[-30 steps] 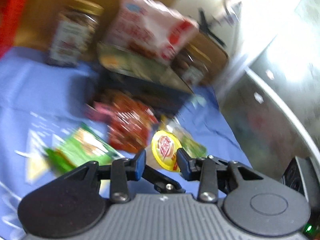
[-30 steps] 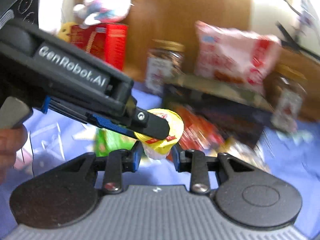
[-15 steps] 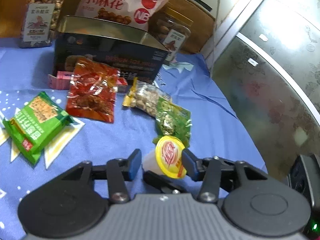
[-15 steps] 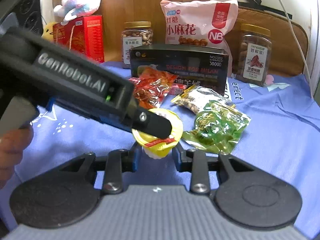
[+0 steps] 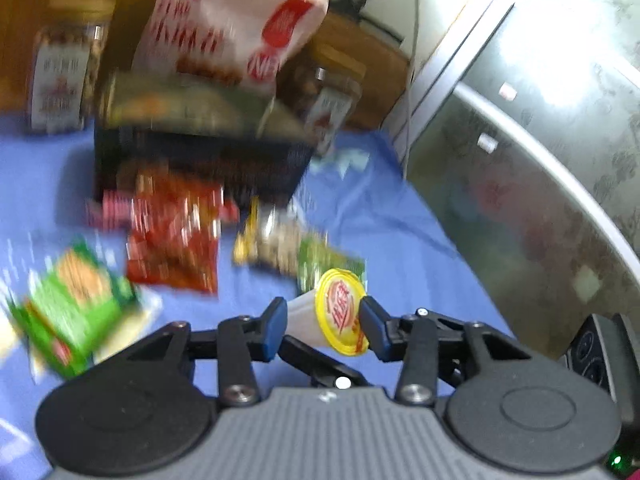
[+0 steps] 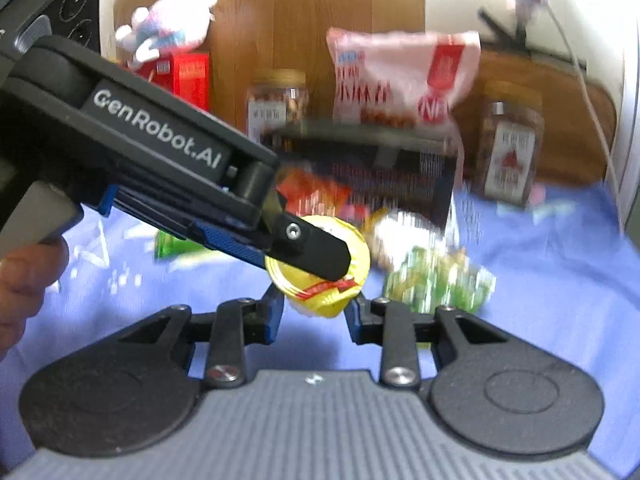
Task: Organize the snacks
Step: 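Lift the jelly cup into the black tin and open the left tool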
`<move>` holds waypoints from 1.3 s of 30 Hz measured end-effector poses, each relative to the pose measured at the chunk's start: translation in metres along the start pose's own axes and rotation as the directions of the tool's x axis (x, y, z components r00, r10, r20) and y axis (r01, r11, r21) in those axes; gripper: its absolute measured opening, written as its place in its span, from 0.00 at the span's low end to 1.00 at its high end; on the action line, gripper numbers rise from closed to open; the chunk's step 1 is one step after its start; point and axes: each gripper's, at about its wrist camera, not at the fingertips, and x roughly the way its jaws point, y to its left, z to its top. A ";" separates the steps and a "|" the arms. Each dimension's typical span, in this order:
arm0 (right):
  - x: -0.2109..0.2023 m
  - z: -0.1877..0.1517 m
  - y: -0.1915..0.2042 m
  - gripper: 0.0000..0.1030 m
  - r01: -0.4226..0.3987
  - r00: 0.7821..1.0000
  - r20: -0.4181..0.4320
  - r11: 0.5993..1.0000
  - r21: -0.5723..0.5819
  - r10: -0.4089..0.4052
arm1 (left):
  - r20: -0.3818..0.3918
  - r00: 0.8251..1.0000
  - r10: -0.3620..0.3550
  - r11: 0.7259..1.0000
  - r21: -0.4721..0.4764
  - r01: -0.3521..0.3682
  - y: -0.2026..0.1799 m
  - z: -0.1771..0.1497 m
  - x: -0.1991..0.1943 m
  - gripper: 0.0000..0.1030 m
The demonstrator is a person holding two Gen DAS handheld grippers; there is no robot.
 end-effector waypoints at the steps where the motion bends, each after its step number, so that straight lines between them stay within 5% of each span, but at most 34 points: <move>1: 0.004 0.008 0.000 0.34 0.005 1.000 0.012 1.000 -0.010 -0.005 | 0.020 1.000 0.005 1.000 0.009 -0.005 0.000 0.008 -0.003 0.39; 7: 0.055 0.065 -0.017 0.34 -0.017 0.993 0.114 1.000 -0.020 0.019 | 0.152 0.986 0.071 0.996 0.042 -0.078 0.016 0.070 -0.008 0.40; 14: 0.132 0.097 -0.041 0.35 -0.055 0.998 0.015 0.998 0.036 0.054 | 0.137 0.980 0.141 0.988 -0.074 -0.132 0.067 0.114 0.031 0.43; 22: 0.109 0.089 -0.047 0.44 -0.026 0.997 0.067 1.000 0.017 0.025 | 0.159 0.972 0.171 0.983 -0.099 -0.156 0.082 0.106 0.029 0.51; 27: 0.064 0.067 -0.085 0.46 -0.044 0.994 0.108 0.988 0.147 0.029 | 0.219 0.962 0.162 0.985 -0.098 -0.143 0.086 0.084 -0.010 0.55; 34: 0.074 0.029 -0.146 0.46 -0.061 0.991 -0.077 0.894 0.443 0.105 | 0.112 0.967 0.229 0.966 -0.149 -0.212 0.115 0.053 0.003 0.56; 39: 0.099 0.023 -0.137 0.47 -0.127 0.968 -0.130 0.868 0.480 0.213 | 0.052 0.970 0.238 0.961 -0.158 -0.228 0.127 0.048 0.032 0.72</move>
